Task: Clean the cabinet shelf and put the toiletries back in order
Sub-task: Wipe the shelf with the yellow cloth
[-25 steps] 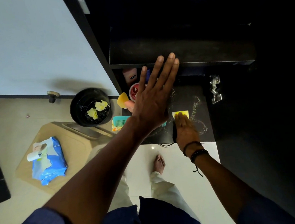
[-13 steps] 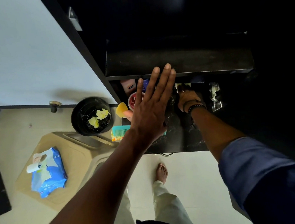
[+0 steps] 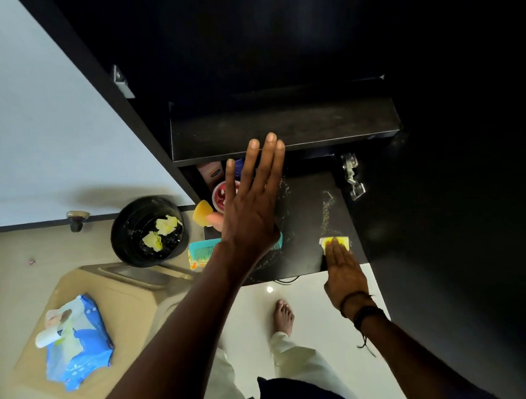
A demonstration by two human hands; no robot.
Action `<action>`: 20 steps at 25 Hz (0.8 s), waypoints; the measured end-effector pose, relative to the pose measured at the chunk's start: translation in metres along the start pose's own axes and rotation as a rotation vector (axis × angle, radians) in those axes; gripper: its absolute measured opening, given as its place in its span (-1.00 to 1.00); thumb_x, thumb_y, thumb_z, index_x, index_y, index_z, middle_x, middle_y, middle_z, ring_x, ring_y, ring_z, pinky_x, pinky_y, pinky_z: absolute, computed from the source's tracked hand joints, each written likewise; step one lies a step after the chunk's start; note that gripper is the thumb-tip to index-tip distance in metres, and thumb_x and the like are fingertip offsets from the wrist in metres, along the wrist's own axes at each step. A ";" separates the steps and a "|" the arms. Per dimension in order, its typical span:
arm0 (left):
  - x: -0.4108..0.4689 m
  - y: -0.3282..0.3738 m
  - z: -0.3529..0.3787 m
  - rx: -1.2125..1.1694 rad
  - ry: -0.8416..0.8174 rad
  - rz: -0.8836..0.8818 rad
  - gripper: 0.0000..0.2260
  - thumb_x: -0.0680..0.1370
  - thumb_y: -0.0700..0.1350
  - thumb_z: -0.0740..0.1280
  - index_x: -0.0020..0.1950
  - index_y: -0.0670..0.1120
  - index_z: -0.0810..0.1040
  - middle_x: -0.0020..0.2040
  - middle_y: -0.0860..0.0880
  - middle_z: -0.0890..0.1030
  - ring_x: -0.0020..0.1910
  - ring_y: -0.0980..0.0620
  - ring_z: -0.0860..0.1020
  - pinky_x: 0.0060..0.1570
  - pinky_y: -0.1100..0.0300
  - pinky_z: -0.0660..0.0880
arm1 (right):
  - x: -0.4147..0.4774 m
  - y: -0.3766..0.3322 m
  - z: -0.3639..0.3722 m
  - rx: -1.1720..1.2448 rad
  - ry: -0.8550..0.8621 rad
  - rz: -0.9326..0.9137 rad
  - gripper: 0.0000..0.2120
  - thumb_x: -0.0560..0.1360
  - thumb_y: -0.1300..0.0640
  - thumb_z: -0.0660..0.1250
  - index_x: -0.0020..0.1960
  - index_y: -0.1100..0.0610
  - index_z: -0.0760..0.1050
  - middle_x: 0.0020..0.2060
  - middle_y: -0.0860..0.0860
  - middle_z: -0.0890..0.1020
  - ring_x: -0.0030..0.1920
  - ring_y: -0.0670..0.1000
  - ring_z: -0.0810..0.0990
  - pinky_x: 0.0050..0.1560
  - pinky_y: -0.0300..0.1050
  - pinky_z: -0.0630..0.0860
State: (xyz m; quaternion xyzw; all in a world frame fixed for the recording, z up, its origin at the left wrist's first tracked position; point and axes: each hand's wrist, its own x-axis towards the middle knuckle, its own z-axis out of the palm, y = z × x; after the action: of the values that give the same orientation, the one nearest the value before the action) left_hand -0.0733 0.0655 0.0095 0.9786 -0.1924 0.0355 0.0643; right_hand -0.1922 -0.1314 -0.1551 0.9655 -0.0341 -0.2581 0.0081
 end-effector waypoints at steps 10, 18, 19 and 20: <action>-0.001 0.001 0.000 0.009 0.001 -0.008 0.03 0.30 -0.04 0.48 0.55 -0.08 -0.16 0.57 -0.08 -0.10 0.54 -0.11 -0.16 0.43 -0.28 -0.03 | 0.109 -0.007 -0.081 0.194 -0.036 0.057 -0.27 0.52 0.13 0.17 0.55 0.17 -0.16 0.55 0.10 -0.12 0.55 0.12 -0.08 0.54 -0.01 -0.02; 0.000 0.003 0.005 -0.024 0.040 -0.023 -0.11 0.40 -0.01 0.39 0.55 -0.11 -0.10 0.57 -0.11 -0.05 0.55 -0.14 -0.10 0.41 -0.33 -0.03 | -0.032 0.005 0.012 0.176 0.090 -0.035 -0.06 -0.02 0.33 0.49 0.36 0.24 0.37 0.31 0.18 0.50 0.33 0.18 0.43 0.29 0.11 0.42; 0.000 0.004 0.005 -0.027 0.053 -0.018 -0.12 0.40 -0.02 0.39 0.55 -0.11 -0.09 0.57 -0.11 -0.04 0.55 -0.14 -0.10 0.41 -0.33 -0.04 | -0.037 0.018 0.008 0.180 0.111 0.005 -0.07 0.00 0.35 0.48 0.38 0.27 0.34 0.32 0.20 0.48 0.35 0.18 0.41 0.32 0.07 0.39; 0.001 0.004 0.005 -0.029 0.062 -0.014 -0.13 0.41 -0.02 0.38 0.55 -0.11 -0.09 0.57 -0.11 -0.03 0.55 -0.14 -0.10 0.42 -0.32 -0.06 | -0.036 0.027 0.004 0.201 0.159 0.019 -0.12 0.08 0.39 0.44 0.40 0.30 0.32 0.36 0.22 0.43 0.38 0.20 0.38 0.38 0.00 0.32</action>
State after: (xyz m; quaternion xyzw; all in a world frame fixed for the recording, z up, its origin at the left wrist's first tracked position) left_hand -0.0739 0.0613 0.0053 0.9772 -0.1841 0.0624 0.0849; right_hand -0.2271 -0.1558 -0.1395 0.9785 -0.0681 -0.1759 -0.0835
